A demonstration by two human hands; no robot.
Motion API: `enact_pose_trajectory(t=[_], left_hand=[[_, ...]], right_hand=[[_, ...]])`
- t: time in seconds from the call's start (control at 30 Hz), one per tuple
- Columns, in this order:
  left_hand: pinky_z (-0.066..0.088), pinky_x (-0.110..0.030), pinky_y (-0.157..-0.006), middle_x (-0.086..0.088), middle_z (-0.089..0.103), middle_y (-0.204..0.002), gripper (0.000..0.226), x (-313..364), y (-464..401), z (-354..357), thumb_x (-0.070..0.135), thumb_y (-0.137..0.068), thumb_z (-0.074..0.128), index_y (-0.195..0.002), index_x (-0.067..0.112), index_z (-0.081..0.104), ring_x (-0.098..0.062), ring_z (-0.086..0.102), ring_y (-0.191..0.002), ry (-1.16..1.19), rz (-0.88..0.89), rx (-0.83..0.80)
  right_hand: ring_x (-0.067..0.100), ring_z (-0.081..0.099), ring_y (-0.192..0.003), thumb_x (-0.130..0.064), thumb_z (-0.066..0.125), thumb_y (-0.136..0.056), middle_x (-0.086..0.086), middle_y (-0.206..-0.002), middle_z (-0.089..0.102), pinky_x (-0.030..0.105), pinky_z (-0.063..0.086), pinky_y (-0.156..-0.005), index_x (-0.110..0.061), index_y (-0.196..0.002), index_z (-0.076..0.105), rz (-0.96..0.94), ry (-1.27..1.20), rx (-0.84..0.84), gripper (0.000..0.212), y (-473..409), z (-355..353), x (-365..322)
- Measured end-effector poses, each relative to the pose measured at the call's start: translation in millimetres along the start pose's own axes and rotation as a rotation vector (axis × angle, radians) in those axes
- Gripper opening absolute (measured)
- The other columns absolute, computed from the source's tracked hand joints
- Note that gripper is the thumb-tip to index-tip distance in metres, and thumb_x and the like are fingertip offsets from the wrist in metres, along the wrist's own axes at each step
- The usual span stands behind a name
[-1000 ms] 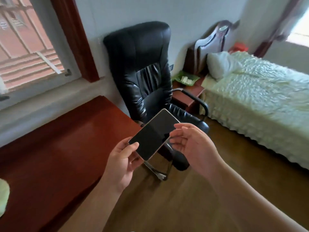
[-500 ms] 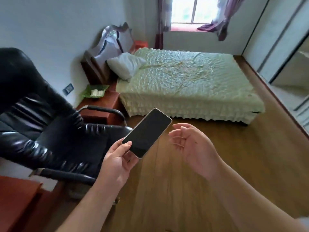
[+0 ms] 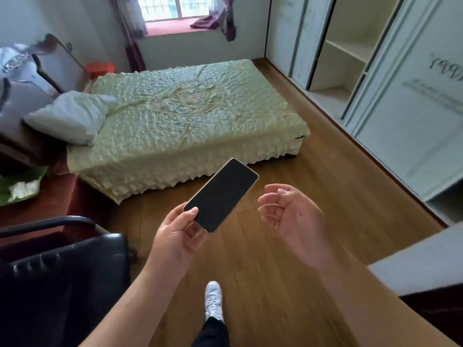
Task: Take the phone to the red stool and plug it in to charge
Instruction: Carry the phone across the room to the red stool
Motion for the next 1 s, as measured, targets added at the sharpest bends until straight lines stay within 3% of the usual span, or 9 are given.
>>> enact_pose_trajectory(t=[0.13, 0.4, 0.6, 0.73, 0.8, 1.0], left_hand=[[0.061, -0.036, -0.059, -0.010, 0.081, -0.089, 0.022, -12, -69, 42, 0.004, -0.078, 0.073, -0.073, 0.024, 0.079, -0.024, 0.078, -0.076, -0.026, -0.086, -0.096], [0.061, -0.035, -0.059, -0.010, 0.080, -0.091, 0.016, -7, -210, 139, 0.010, -0.068, 0.076, -0.076, 0.024, 0.078, -0.022, 0.077, -0.076, -0.070, -0.251, -0.283], [0.061, -0.035, -0.062, -0.006, 0.080, -0.088, 0.035, -9, -293, 215, -0.001, -0.088, 0.064, -0.070, 0.024, 0.079, -0.018, 0.077, -0.078, -0.052, -0.315, -0.392], [0.061, -0.035, -0.062, -0.012, 0.079, -0.098, 0.016, -16, -328, 256, -0.001, -0.088, 0.064, -0.094, 0.013, 0.071, -0.023, 0.077, -0.083, -0.093, -0.349, -0.397], [0.061, -0.035, -0.063, -0.012, 0.078, -0.100, 0.018, -24, -344, 273, 0.000, -0.089, 0.063, -0.102, 0.010, 0.065, -0.023, 0.076, -0.085, -0.109, -0.369, -0.395], [0.062, -0.037, -0.063, -0.013, 0.078, -0.098, 0.019, -57, -392, 323, -0.002, -0.087, 0.064, -0.100, 0.012, 0.064, -0.024, 0.076, -0.086, -0.152, -0.401, -0.377]], right_hand=[[0.025, 0.066, -0.074, -0.019, 0.059, -0.079, 0.015, -0.085, 0.072, 0.035, 0.052, -0.068, -0.009, -0.098, 0.070, -0.061, 0.018, 0.143, 0.024, -43, -31, -20], [0.026, 0.064, -0.075, -0.018, 0.053, -0.082, 0.015, -0.084, 0.071, 0.036, 0.050, -0.068, -0.006, -0.101, 0.066, -0.181, 0.074, 0.352, 0.025, -150, -61, -80], [0.025, 0.065, -0.081, -0.021, 0.056, -0.085, 0.011, -0.088, 0.070, 0.034, 0.053, -0.073, -0.006, -0.106, 0.064, -0.266, 0.107, 0.444, 0.027, -191, -86, -120], [0.027, 0.065, -0.087, -0.019, 0.050, -0.094, 0.013, -0.092, 0.069, 0.036, 0.053, -0.078, -0.006, -0.111, 0.063, -0.278, 0.082, 0.520, 0.025, -214, -110, -139], [0.027, 0.065, -0.087, -0.018, 0.047, -0.096, 0.013, -0.093, 0.069, 0.036, 0.053, -0.078, -0.005, -0.113, 0.062, -0.285, 0.062, 0.539, 0.026, -229, -125, -147], [0.025, 0.066, -0.085, -0.022, 0.053, -0.090, 0.011, -0.092, 0.071, 0.034, 0.054, -0.076, -0.009, -0.109, 0.065, -0.292, 0.000, 0.541, 0.026, -281, -179, -169]])
Point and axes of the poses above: each hand's wrist, its own y-axis away from the middle knuckle, its own z-axis out of the palm, x = y × z, the point moved 3 cm from there along -y, towards the middle knuckle
